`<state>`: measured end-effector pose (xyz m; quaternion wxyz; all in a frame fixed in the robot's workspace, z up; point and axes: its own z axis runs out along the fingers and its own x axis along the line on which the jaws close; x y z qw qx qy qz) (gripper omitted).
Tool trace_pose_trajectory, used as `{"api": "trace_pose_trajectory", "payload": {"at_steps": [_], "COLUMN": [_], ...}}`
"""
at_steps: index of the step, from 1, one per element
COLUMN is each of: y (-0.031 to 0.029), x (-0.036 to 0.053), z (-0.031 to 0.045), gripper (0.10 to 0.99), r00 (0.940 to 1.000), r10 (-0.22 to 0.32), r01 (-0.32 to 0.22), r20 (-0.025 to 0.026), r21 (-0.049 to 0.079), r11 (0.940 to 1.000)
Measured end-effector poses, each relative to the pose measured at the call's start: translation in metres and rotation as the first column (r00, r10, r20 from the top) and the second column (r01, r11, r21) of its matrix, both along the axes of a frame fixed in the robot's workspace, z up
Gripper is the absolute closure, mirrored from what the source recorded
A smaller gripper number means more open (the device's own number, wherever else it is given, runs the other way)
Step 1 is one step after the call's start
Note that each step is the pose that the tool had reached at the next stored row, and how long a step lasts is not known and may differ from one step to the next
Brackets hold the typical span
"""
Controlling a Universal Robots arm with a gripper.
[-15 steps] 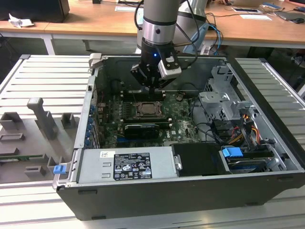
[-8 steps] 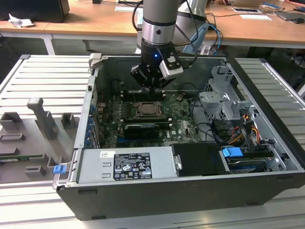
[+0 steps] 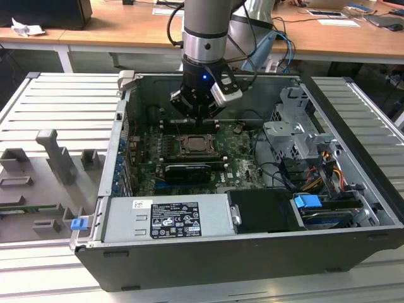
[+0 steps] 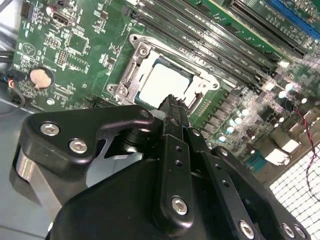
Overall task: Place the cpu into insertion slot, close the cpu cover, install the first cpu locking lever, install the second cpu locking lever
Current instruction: 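Install the first cpu locking lever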
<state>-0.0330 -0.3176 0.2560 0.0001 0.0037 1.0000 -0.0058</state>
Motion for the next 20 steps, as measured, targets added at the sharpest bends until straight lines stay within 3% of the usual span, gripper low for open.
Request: {"api": "trace_pose_trajectory", "payload": {"at_steps": [6,13,20], "y": [0.0000,0.0000,0.0000], "x": [-0.0184,-0.0264,-0.0292], "z": [-0.0002,0.0034,0.0035], "gripper": [0.980,0.980,0.980], "r00": [0.9999,0.9998,0.9998], "r10": [0.005,0.005,0.006], "r01": [-0.005,-0.006,-0.006], "r20": [0.0114,0.0197,0.0208], "r21": [0.007,0.015,0.015], "r11": [1.0000,0.9999,0.9999]}}
